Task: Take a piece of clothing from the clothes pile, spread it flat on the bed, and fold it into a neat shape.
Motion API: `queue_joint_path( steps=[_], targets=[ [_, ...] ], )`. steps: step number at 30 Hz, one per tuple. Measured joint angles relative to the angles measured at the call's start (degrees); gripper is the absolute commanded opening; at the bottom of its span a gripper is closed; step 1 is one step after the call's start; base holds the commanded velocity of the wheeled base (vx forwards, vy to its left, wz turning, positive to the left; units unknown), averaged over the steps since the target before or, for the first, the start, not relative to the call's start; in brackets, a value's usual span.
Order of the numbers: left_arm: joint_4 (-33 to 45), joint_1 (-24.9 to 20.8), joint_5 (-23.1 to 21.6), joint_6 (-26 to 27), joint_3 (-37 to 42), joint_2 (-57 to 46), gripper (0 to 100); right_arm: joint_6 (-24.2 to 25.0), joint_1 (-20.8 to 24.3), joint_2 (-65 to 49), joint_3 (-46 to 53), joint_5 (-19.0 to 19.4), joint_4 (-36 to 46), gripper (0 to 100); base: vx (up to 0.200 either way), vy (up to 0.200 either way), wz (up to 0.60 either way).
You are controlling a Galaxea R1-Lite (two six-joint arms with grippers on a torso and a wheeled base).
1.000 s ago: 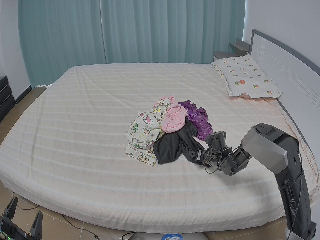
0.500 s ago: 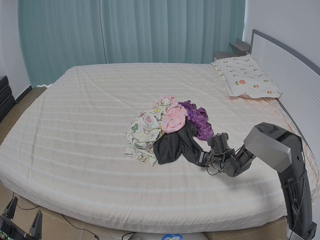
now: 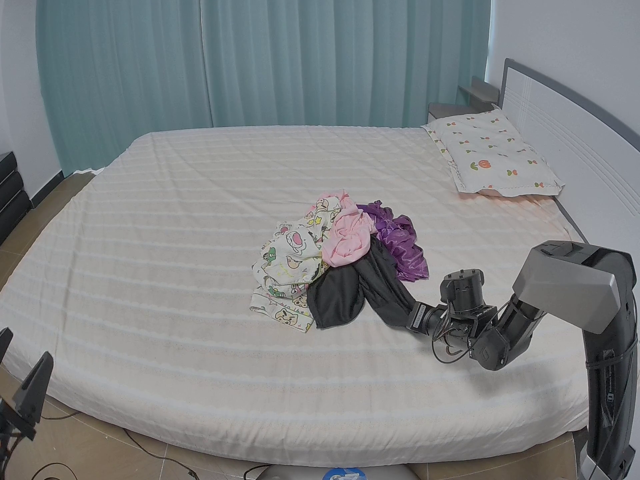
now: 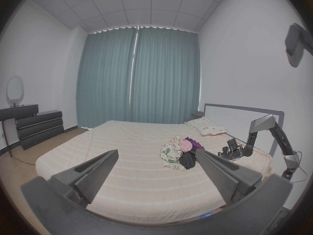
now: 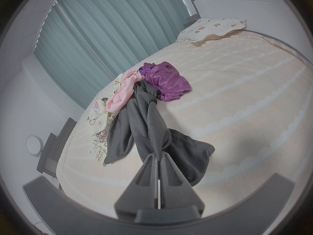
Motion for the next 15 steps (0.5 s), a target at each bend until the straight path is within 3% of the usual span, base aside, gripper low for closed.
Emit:
queue_joint_path(
  steps=[5, 15],
  targets=[
    [-6.02, -5.47, 1.67, -1.26, -1.50, 13.59, 100, 0.65, -0.22, -0.94, 2.45, 0.61, -1.84, 0, 0.000, 0.000, 0.00],
    [-17.24, -15.68, 6.56, -11.28, -8.19, 42.62, 100, 2.60, -0.41, -3.66, 8.75, 1.07, -7.78, 0, 0.000, 0.000, 0.00]
  ],
)
